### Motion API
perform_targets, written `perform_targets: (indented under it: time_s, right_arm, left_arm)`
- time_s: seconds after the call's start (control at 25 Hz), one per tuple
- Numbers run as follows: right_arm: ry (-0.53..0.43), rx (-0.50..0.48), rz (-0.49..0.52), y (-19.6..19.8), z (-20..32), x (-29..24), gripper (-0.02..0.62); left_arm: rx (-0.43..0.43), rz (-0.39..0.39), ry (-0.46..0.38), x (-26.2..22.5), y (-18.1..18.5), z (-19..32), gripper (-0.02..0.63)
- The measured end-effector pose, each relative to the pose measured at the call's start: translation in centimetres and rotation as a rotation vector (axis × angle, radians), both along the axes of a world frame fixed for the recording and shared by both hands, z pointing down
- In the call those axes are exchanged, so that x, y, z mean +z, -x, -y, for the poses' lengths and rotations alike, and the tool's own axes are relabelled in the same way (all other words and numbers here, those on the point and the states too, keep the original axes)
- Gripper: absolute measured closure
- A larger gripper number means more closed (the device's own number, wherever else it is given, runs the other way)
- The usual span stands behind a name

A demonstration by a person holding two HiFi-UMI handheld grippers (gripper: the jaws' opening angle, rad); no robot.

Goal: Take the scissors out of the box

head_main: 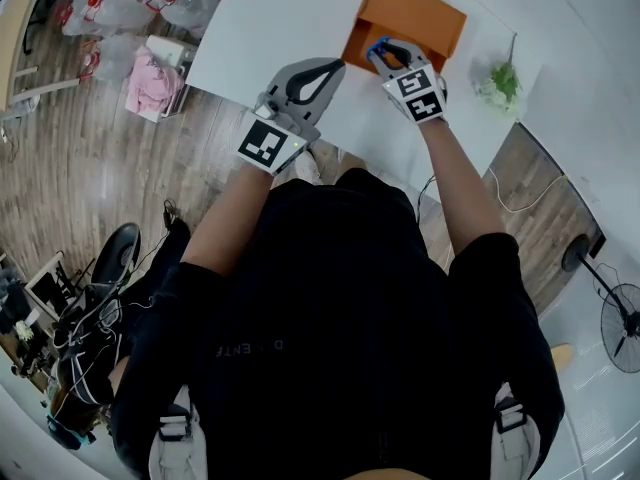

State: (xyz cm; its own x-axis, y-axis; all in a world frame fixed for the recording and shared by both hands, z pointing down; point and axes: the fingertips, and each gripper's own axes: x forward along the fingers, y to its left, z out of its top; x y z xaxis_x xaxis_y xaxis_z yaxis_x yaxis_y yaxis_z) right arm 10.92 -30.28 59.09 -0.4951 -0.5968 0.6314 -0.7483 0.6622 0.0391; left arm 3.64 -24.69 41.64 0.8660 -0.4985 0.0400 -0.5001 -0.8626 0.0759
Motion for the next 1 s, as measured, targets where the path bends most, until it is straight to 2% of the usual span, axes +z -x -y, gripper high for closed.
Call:
perform_targets:
  time_s: [0.44,1.0]
  right_arm:
    - [-0.159,0.063,0.141,0.1,-2.7,-9.6,0.511]
    - [-0.381,0.122,0.269,-0.6,-9.6,-22.7,0.509]
  left_arm:
    - [0.026,0.042,-0.124,-3.9,-0.6,-2.0,0.586]
    - [0.101,-0.01,-0.197,-9.8,-2.0,-5.3,0.586]
